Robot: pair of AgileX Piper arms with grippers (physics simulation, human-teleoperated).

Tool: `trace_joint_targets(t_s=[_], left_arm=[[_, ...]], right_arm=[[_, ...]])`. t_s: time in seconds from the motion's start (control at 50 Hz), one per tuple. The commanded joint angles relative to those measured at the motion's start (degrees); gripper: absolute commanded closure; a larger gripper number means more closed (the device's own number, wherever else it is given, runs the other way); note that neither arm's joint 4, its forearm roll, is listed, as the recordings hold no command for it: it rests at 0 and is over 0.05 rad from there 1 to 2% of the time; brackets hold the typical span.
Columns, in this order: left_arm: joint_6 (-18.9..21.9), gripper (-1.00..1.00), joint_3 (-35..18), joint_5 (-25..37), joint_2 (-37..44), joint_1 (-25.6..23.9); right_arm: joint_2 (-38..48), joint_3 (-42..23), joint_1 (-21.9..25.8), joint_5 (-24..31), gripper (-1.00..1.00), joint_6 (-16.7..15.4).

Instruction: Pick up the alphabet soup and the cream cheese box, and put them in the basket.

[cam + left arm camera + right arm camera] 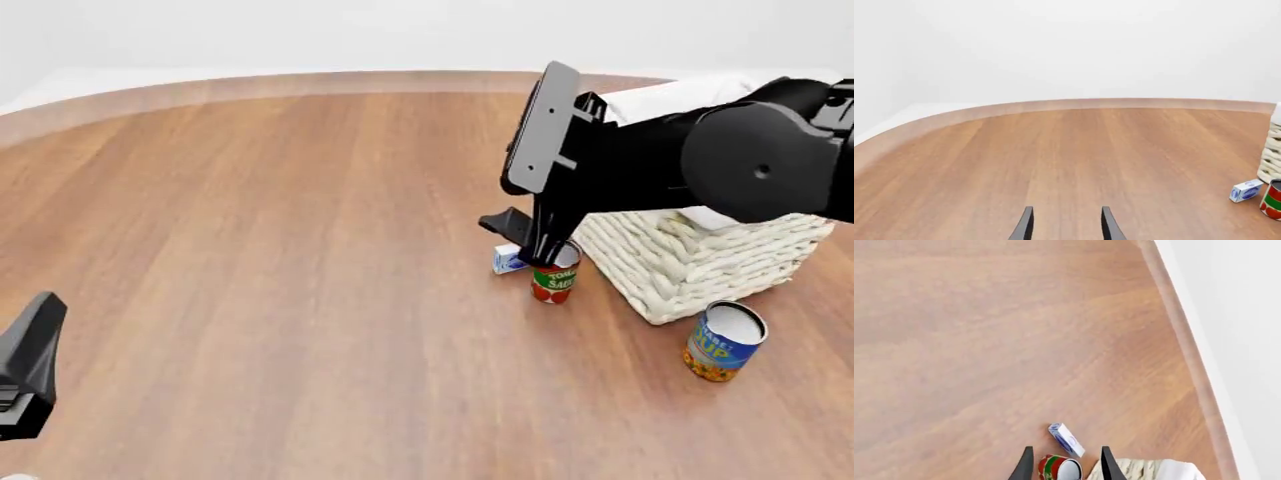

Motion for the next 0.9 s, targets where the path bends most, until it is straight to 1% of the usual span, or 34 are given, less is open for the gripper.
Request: trace_joint_targets(t_s=[0.02, 0.04, 0.06, 0.1, 0.12, 0.16, 0.18, 0.22, 0.24, 0.26, 0.3, 0.34, 0.36, 0.38, 0.46, 0.48, 0.56, 0.7, 0.74, 0.8, 0.9], left_arm=[[0.0, -1.0, 0.0, 0.0, 0.0, 0.0], [0.0, -1.0, 0.0, 0.0, 0.0, 0.0], [0.0, -1.0, 0.0, 0.0, 0.0, 0.0], [0.0, -1.0, 0.0, 0.0, 0.0, 0.0], [0.0, -1.0, 0.0, 0.0, 0.0, 0.0], [0.0, -1.0, 0.0, 0.0, 0.0, 0.0], [0.0, -1.0, 0.0, 0.0, 0.0, 0.0], [0.0, -1.0, 0.0, 0.0, 0.0, 0.0], [0.0, -1.0, 0.0, 0.0, 0.0, 0.0], [0.0, -1.0, 0.0, 0.0, 0.0, 0.0], [0.0, -1.0, 0.0, 0.0, 0.0, 0.0], [0.0, -1.0, 0.0, 0.0, 0.0, 0.0], [0.0, -1.0, 0.0, 0.0, 0.0, 0.0], [0.0, -1.0, 0.0, 0.0, 0.0, 0.0], [0.0, -1.0, 0.0, 0.0, 0.0, 0.0], [0.0, -1.0, 0.0, 0.0, 0.0, 0.0], [0.0, -1.0, 0.0, 0.0, 0.0, 0.0], [0.0, -1.0, 0.0, 0.0, 0.0, 0.0], [0.0, -1.0, 0.0, 0.0, 0.0, 0.0], [0.0, -1.0, 0.0, 0.0, 0.0, 0.0], [0.0, -1.0, 0.0, 0.0, 0.0, 0.0]], right_arm=[[4.6, -5.1, 2.7, 5.5, -1.0, 1.8], [4.6, -5.1, 2.7, 5.5, -1.0, 1.8], [5.4, -6.7, 2.0, 6.6, -1.0, 1.1], [6.0, -7.8, 1.5, 7.4, -1.0, 0.6], [6.4, -8.3, 1.1, 7.9, -1.0, -0.3], [7.2, -10.1, 0.7, 9.2, -1.0, -0.4], [7.7, -10.2, 0.0, 9.4, -1.0, -1.7], [8.6, -11.3, -0.8, 10.1, -1.0, -2.9], [9.3, -11.4, -1.6, 10.2, -1.0, -4.2], [9.5, -12.1, -1.5, 10.7, -1.0, -4.1], [10.4, -13.2, -2.1, 11.4, -1.0, -4.9], [11.6, -13.9, -3.4, 12.2, -1.0, -7.9], [11.6, -13.9, -3.4, 12.2, -1.0, -8.0], [12.3, -14.4, -3.6, 12.9, -1.0, -9.0], [13.6, -15.1, -4.3, 14.0, -1.0, -11.2], [14.1, -14.8, -4.9, 14.1, -1.0, -12.7], [15.9, -16.5, -4.8, 15.5, -1.0, -13.3], [18.5, -20.1, -5.0, 17.6, -1.0, -12.8], [19.3, -20.4, -5.8, 17.5, -1.0, -13.8], [20.4, -21.6, -6.1, 18.4, -1.0, -14.3], [22.0, -23.7, -5.2, 20.6, -1.0, -13.3]])
